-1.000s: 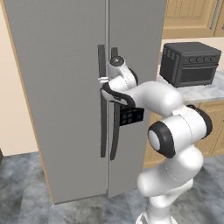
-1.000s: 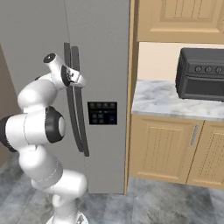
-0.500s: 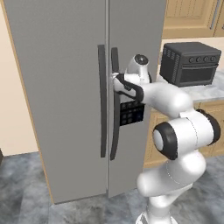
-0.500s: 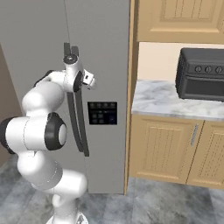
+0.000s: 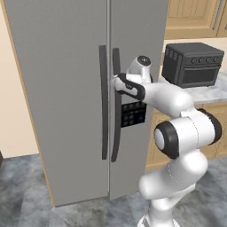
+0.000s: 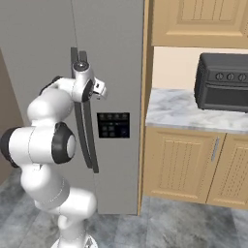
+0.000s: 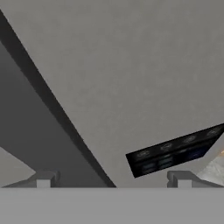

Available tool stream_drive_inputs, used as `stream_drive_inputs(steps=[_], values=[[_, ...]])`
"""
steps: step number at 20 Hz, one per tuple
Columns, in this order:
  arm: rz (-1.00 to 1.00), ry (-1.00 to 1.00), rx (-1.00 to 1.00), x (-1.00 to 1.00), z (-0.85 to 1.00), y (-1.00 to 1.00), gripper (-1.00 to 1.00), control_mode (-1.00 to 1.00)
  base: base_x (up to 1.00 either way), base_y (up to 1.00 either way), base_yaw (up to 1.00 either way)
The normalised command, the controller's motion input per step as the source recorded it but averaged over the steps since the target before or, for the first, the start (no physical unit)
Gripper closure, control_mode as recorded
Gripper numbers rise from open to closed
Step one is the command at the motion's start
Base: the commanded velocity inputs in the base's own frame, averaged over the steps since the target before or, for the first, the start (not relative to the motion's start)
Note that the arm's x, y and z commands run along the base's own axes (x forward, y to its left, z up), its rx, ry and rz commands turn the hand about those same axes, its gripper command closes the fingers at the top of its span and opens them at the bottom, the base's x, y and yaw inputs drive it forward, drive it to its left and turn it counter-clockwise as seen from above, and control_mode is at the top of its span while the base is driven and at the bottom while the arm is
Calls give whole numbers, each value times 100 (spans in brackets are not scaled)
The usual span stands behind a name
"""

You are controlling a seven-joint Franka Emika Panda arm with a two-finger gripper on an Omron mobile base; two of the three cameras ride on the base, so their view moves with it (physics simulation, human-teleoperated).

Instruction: Store the kebab skewer in the freezer for long-term storage. Close the freezer door after placing the cooked food.

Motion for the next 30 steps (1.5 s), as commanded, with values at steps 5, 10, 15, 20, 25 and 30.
stream_drive_inputs(steps=[5,10,15,20,25,30], values=[[0,0,0,21,0,35,-100,-100,0,0,0],[0,-4,0,26,0,12,-100,-100,0,0,0],[0,-7,-1,37,-4,0,-100,-100,0,0,0],[0,-11,-1,43,-3,0,-100,-100,0,0,0],[0,-9,-2,39,0,0,-100,-100,0,0,0],[0,-11,-3,34,-2,0,-100,-100,0,0,0]])
